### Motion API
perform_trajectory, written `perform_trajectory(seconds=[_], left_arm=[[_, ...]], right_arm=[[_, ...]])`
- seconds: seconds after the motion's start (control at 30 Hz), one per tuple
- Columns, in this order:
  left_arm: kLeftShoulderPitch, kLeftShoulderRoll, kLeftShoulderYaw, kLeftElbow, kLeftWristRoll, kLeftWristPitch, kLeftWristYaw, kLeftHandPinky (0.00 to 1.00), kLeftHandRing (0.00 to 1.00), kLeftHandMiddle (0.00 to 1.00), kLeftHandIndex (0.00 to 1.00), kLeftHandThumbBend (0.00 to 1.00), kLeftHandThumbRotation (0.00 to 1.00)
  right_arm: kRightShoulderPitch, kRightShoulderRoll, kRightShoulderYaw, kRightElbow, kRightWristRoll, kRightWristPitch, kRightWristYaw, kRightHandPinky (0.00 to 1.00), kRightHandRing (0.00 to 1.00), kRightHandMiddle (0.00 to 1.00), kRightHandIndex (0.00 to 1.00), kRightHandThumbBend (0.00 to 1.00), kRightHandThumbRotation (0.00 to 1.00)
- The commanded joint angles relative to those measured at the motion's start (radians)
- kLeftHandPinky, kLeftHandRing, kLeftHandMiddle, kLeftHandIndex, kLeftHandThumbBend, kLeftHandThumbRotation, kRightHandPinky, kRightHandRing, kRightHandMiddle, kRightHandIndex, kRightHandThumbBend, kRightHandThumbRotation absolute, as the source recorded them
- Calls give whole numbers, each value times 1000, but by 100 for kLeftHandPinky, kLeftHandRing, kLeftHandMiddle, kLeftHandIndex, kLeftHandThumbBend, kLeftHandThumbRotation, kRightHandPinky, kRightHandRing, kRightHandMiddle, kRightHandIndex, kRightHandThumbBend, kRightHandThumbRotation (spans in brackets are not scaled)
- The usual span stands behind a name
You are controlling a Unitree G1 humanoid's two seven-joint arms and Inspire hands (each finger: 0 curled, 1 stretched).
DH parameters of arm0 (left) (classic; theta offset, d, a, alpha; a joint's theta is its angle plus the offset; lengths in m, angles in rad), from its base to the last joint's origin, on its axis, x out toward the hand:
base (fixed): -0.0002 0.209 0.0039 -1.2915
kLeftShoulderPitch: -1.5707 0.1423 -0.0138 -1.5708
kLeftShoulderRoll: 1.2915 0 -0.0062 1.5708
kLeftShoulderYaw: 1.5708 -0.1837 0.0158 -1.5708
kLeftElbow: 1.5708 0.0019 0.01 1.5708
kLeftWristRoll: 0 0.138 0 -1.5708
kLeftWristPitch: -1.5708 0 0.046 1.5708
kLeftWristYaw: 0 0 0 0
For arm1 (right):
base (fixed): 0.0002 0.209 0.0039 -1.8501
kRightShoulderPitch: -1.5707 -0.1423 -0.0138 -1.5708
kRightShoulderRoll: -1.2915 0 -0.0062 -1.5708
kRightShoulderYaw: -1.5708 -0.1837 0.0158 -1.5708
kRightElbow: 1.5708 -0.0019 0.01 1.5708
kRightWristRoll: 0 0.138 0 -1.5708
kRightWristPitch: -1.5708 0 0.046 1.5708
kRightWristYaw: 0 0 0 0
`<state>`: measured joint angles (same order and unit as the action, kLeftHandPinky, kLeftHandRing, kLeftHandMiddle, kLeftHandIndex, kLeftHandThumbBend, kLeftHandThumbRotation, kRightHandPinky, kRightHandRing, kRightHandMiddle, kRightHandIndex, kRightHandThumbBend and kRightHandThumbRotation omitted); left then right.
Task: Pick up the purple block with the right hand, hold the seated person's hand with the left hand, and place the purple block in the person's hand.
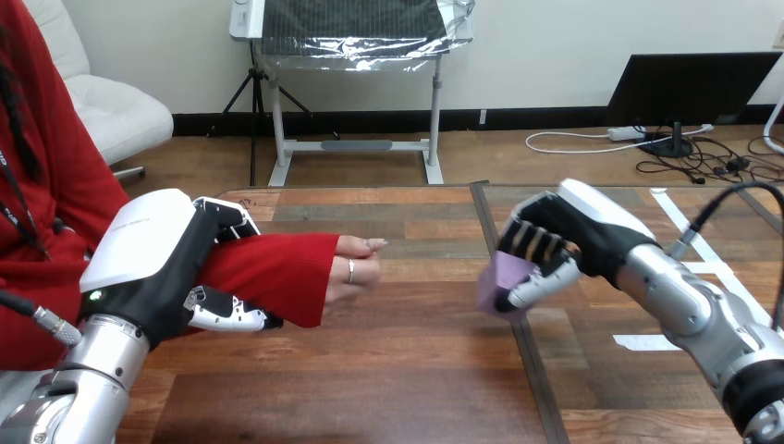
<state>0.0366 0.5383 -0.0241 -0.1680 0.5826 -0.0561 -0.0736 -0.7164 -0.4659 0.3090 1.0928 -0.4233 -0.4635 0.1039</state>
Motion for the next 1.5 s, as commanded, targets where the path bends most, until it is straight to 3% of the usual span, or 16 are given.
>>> perform_trajectory(seconds=[0.0,0.57,1.47], left_arm=[[-92,-9,6,-68,-3,-21,9,37,41,44,43,87,0],[-89,-24,-3,-59,1,-22,14,38,42,44,43,88,0],[-95,-47,-17,-34,9,-35,17,36,41,44,44,87,0]], right_arm=[[-78,4,-43,-84,35,-24,-1,38,41,45,46,78,0],[-47,20,-50,-230,58,11,33,34,38,43,45,78,0],[27,45,-65,-476,105,55,103,37,39,43,45,77,0]])
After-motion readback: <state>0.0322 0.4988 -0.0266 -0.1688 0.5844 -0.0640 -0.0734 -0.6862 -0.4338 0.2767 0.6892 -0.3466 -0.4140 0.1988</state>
